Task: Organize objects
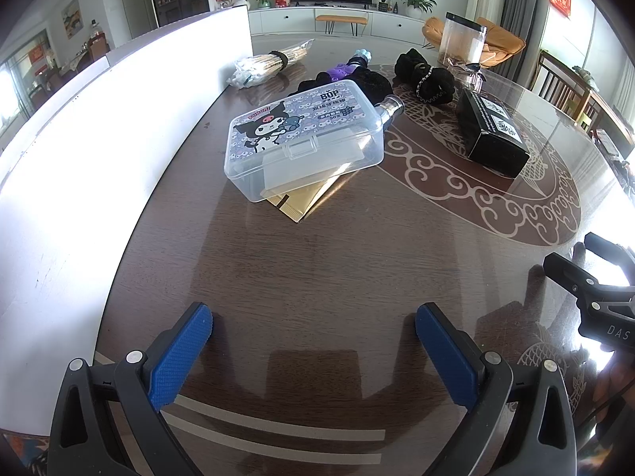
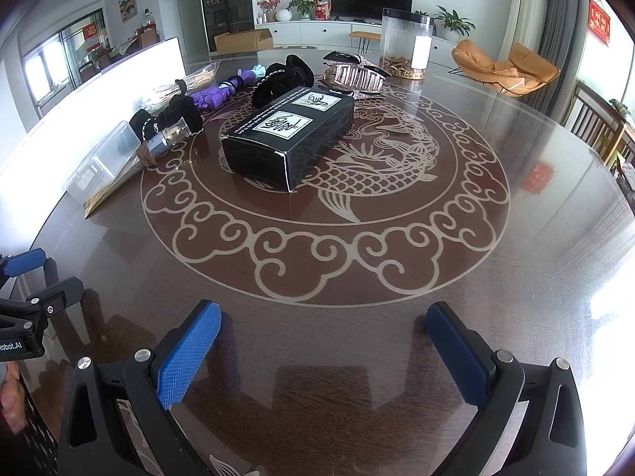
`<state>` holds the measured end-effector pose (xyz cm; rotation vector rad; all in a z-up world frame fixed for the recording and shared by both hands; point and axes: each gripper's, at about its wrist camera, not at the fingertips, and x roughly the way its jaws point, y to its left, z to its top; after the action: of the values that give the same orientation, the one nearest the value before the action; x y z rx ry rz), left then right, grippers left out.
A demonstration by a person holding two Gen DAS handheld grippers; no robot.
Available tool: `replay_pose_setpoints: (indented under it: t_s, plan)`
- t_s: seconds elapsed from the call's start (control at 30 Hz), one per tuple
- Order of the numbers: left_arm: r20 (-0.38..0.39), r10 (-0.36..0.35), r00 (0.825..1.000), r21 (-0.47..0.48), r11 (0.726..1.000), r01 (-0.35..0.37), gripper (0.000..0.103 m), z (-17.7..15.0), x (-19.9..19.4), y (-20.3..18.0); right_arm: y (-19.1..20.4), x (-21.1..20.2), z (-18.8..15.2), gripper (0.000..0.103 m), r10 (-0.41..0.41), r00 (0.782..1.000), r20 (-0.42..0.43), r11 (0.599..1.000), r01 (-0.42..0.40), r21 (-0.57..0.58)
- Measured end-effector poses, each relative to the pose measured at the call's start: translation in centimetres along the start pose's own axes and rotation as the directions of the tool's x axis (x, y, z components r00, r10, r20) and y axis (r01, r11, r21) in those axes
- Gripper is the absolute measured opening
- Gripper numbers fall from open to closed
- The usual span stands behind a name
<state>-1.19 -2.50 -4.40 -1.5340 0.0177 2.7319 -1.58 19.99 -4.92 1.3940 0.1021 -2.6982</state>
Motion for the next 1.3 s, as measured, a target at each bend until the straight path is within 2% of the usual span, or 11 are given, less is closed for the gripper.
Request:
replay_pose_setpoints:
  t_s: [1.1, 1.23, 1.3]
  plan:
    - [-0.001, 0.004, 1.0, -0.011, 1.0, -0.004, 0.103, 0.1, 0.0, 0.4, 0.0, 0.1, 0.1, 0.103, 0.004, 1.0, -0.009, 1.0, -0.004, -0.001]
    - [0.0, 0.003, 1.0, -0.011, 1.0, -0.003, 0.103, 0.1, 0.0, 0.4, 0.1, 0.7, 1.8, 0.103, 0.041, 0.994, -0.098, 0.998, -0.045, -0.032]
    - [0.0, 0.004, 1.0, -0.012, 1.0, -0.004, 0.103, 0.1, 0.0, 0.4, 0.3, 0.3, 3.6, 0.103, 0.051, 0.996, -0.067, 0.998, -0.053, -0.03]
